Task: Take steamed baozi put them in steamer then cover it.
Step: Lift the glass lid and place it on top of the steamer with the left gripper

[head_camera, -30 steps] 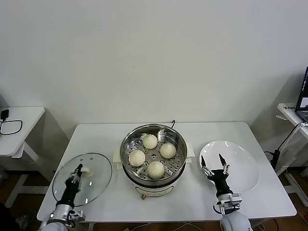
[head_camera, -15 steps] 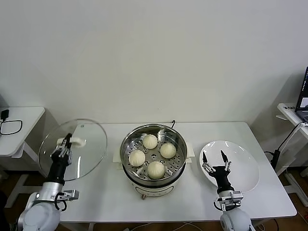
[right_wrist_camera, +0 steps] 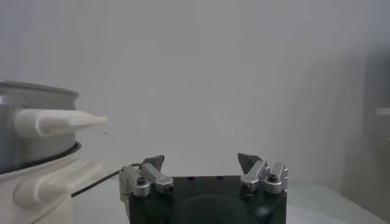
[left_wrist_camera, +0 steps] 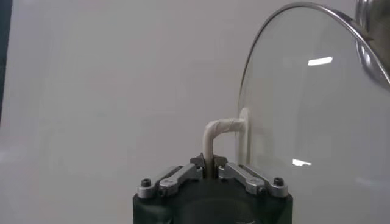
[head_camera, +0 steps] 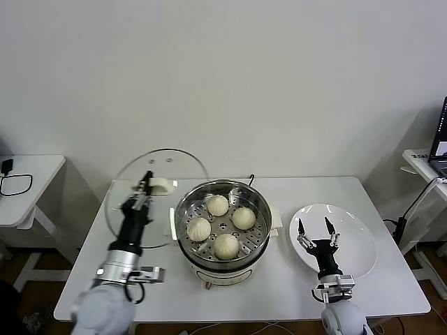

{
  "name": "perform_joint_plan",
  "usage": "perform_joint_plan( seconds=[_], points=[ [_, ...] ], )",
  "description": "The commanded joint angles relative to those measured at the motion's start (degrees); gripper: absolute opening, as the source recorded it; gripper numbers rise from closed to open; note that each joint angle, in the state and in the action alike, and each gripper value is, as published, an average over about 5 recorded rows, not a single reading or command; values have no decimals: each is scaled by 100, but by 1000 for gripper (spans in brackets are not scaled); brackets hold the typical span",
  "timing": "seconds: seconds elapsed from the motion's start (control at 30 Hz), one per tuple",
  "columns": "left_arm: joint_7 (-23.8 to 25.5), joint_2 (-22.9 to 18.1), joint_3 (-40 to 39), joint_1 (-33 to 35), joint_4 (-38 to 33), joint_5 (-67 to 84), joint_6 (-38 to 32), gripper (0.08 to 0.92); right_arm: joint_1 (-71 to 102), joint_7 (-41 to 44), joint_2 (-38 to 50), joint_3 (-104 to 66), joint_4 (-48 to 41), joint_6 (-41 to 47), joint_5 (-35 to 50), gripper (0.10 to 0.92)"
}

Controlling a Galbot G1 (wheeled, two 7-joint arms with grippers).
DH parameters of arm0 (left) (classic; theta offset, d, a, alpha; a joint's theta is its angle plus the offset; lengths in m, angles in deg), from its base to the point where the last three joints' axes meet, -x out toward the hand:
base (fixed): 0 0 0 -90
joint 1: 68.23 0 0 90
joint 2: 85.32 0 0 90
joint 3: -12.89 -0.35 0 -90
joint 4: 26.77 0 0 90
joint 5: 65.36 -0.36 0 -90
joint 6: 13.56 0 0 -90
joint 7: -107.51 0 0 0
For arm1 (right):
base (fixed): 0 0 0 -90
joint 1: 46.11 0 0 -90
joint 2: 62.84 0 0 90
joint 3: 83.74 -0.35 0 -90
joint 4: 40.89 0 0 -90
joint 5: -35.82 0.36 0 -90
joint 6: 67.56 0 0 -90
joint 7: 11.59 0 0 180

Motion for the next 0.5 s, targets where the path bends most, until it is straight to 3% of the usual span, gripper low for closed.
perform_joint_plan(
  seconds=[0.03, 0.23, 0.5],
  points=[
    [1079, -370, -2088, -815, 36, -834, 1166, 186, -86, -67, -48, -51, -118, 38, -52, 823],
    [1834, -576, -2389, -1015, 217, -1526, 1571, 186, -131, -97, -108, -102, -208, 59, -89, 823],
    [2059, -985, -2420, -1123, 737, -2143, 1675, 186, -122, -102, -161, -171, -288, 57, -146, 823]
  ],
)
